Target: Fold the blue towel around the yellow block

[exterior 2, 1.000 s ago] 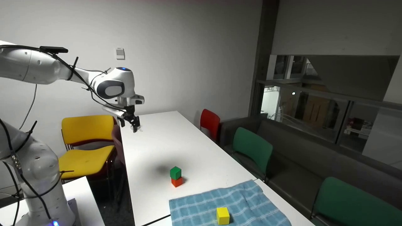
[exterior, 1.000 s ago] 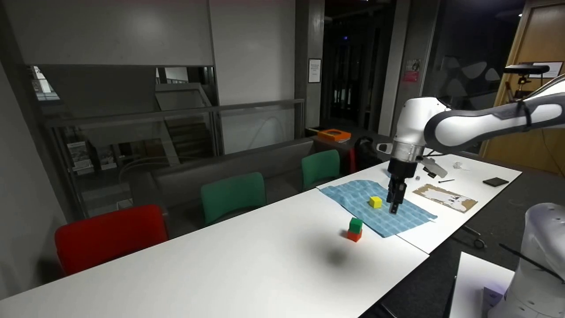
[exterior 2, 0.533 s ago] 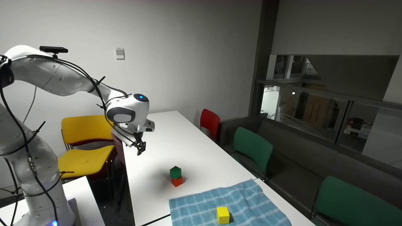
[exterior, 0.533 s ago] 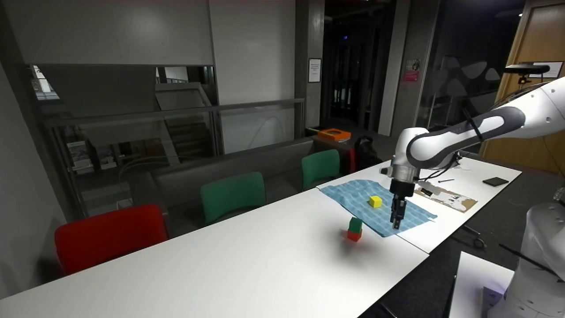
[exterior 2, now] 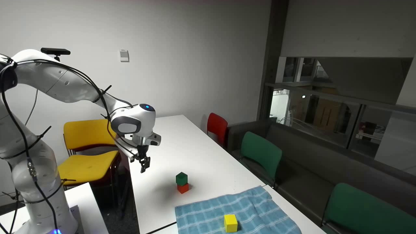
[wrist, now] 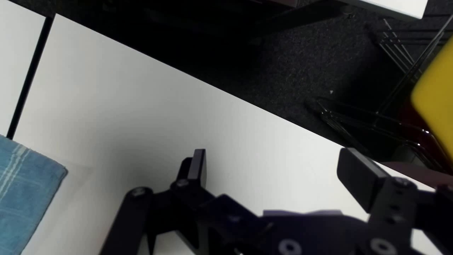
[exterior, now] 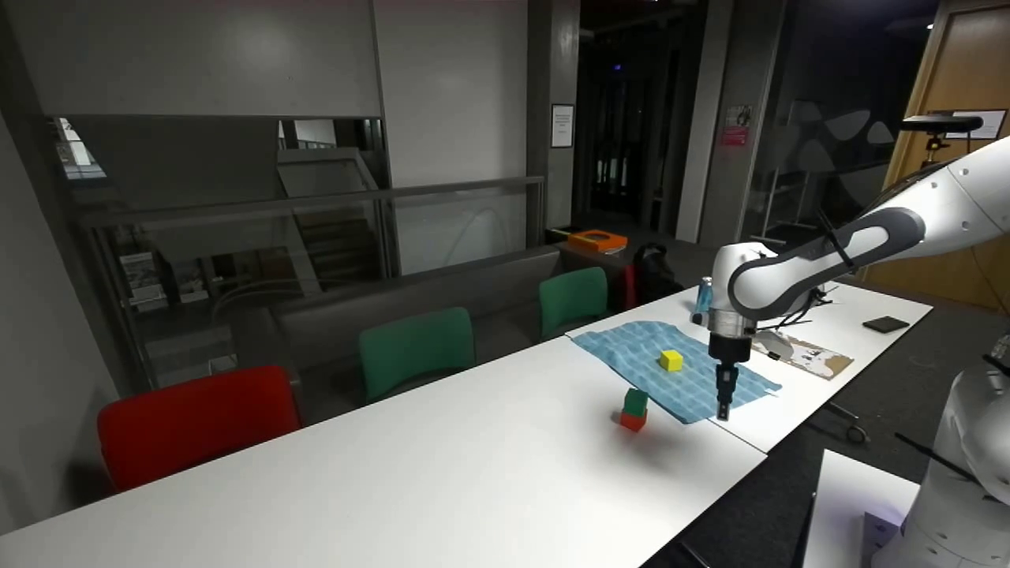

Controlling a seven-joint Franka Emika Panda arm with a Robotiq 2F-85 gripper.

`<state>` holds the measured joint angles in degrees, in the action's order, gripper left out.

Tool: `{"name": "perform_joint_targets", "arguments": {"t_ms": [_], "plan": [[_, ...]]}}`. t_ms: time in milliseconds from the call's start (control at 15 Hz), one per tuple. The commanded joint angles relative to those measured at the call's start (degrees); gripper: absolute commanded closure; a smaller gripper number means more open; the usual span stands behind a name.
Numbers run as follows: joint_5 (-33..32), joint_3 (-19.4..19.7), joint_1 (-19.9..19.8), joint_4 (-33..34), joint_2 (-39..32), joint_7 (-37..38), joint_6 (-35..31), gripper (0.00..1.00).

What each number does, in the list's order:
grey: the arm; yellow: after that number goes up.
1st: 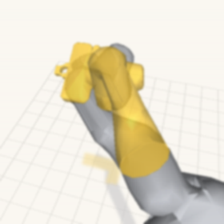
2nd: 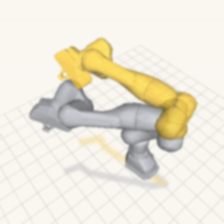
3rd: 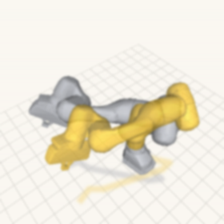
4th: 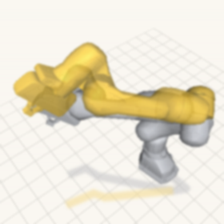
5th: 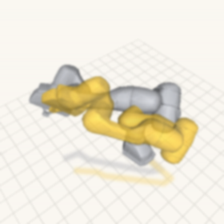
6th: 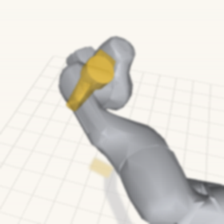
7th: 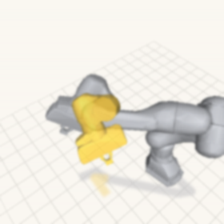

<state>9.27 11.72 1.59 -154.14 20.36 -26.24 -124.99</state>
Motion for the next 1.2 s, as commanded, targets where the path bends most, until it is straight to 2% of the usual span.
{"name": "perform_joint_targets", "arguments": {"t_ms": [0,200,467,600,867,1133], "plan": [[0.3,-0.8,-0.7,0.0,-0.1,-0.2,0.1,0.0],[0.3,-0.8,-0.7,0.0,-0.2,-0.2,0.1,0.0],[-2.7,-4.7,-2.2,-0.3,-1.5,11.9,-13.9,0.0],[-6.4,-6.5,-3.5,0.1,-3.8,18.2,-20.0,0.0],[-20.5,-10.1,-10.3,1.2,-9.4,34.6,-26.7,0.0],[-39.3,-11.1,-16.6,3.5,-14.3,53.0,-23.2,0.0]]}}
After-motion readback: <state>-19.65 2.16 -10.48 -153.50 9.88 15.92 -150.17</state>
